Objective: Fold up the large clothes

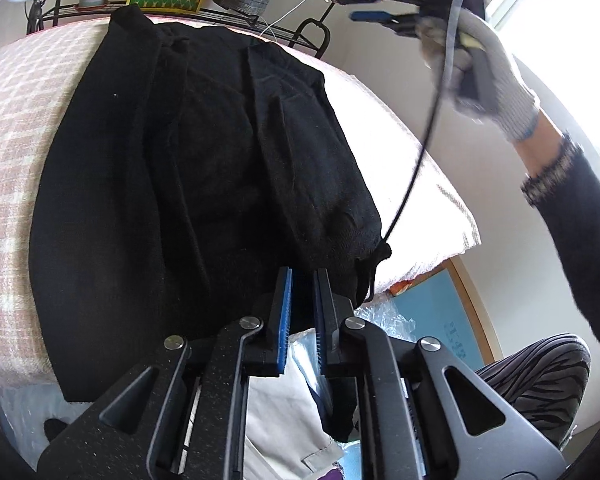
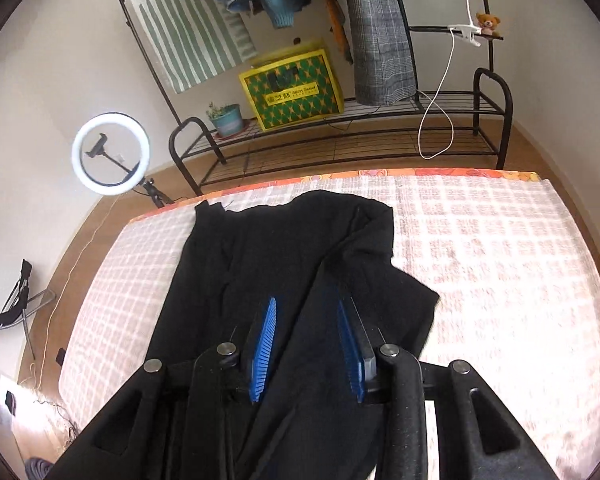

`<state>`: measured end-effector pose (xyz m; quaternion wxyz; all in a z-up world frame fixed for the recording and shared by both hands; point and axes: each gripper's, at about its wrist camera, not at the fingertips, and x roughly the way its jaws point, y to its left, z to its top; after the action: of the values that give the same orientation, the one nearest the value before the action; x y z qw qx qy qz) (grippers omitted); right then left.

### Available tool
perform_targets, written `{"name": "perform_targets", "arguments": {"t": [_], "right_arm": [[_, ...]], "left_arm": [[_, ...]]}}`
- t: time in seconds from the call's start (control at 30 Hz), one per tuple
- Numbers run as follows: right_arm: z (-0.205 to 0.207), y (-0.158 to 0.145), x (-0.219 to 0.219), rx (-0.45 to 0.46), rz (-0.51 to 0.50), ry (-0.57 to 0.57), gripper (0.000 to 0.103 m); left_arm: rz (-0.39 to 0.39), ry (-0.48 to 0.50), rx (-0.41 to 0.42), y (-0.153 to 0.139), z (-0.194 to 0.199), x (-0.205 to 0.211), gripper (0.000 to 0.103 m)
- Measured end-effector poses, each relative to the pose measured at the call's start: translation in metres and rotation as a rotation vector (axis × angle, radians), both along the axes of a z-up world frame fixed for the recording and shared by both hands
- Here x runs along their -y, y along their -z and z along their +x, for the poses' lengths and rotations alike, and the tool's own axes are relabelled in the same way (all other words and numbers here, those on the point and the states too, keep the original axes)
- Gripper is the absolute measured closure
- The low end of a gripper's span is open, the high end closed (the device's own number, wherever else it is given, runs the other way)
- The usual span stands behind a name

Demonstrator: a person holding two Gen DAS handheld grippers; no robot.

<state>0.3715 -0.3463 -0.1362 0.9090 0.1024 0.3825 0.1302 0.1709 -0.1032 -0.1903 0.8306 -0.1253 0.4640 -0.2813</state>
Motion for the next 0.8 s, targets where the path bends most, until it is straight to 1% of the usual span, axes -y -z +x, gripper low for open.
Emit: {"name": "perform_targets", "arguments": {"t": [0.07, 0.13, 0.2, 0.27, 0.3, 0.33, 0.37, 0.4, 0.5, 0.6, 0.67, 0.7, 0.73, 0.77, 0.8], "right_arm": [[-0.05, 0.002, 0.006, -0.008, 0.014, -0.01, 0.069], [-0.092, 0.016, 0.006, -0.05, 0.028, -0.022, 0.068], [-0.126, 0.035, 0.006, -0.095, 0.034, -0.025, 0.068], [-0.153, 0.055, 0.003, -0.133, 0.043, -0.033, 0.068], [-0.164, 0.065, 0.002, -0.152, 0.043, -0.034, 0.068], [-0.171, 0.075, 0.002, -0.168, 0.045, -0.029, 0.067], [-0.174, 0.086, 0.003, -0.193, 0.058, -0.027, 0.063], [-0.176, 0.098, 0.004, -0.229, 0.078, -0.021, 0.062], [-0.177, 0.126, 0.009, -0.299, 0.141, -0.011, 0.062], [-0.179, 0.146, 0.005, -0.345, 0.171, -0.032, 0.062], [-0.186, 0.152, -0.001, -0.351, 0.152, -0.053, 0.062], [-0.187, 0.153, -0.005, -0.347, 0.135, -0.067, 0.064], [-0.188, 0.154, -0.01, -0.344, 0.113, -0.081, 0.069], [-0.189, 0.155, -0.015, -0.344, 0.095, -0.096, 0.081], [-0.188, 0.157, -0.02, -0.35, 0.081, -0.107, 0.098]], "left_arm": [[-0.004, -0.001, 0.007, -0.002, 0.002, 0.0, 0.089], [-0.015, -0.002, 0.016, -0.002, 0.004, 0.007, 0.089], [-0.006, 0.005, 0.025, 0.002, 0.005, 0.012, 0.089], [-0.007, 0.032, 0.021, 0.003, 0.005, 0.016, 0.088], [-0.004, 0.053, 0.004, 0.007, 0.007, 0.023, 0.084], [0.002, 0.061, -0.004, 0.008, 0.007, 0.026, 0.082], [0.017, 0.067, -0.005, 0.012, 0.007, 0.033, 0.079], [0.027, 0.069, -0.009, 0.014, 0.008, 0.037, 0.079], [0.04, 0.08, -0.03, 0.024, 0.006, 0.045, 0.079], [0.071, 0.077, -0.025, 0.028, 0.004, 0.052, 0.079], [0.067, 0.074, -0.031, 0.029, 0.005, 0.053, 0.081], [0.064, 0.072, -0.033, 0.029, 0.004, 0.053, 0.087], [0.066, 0.074, -0.032, 0.028, 0.004, 0.053, 0.091], [0.069, 0.078, -0.027, 0.028, 0.004, 0.054, 0.094], [0.075, 0.084, -0.02, 0.026, 0.004, 0.056, 0.097]]}}
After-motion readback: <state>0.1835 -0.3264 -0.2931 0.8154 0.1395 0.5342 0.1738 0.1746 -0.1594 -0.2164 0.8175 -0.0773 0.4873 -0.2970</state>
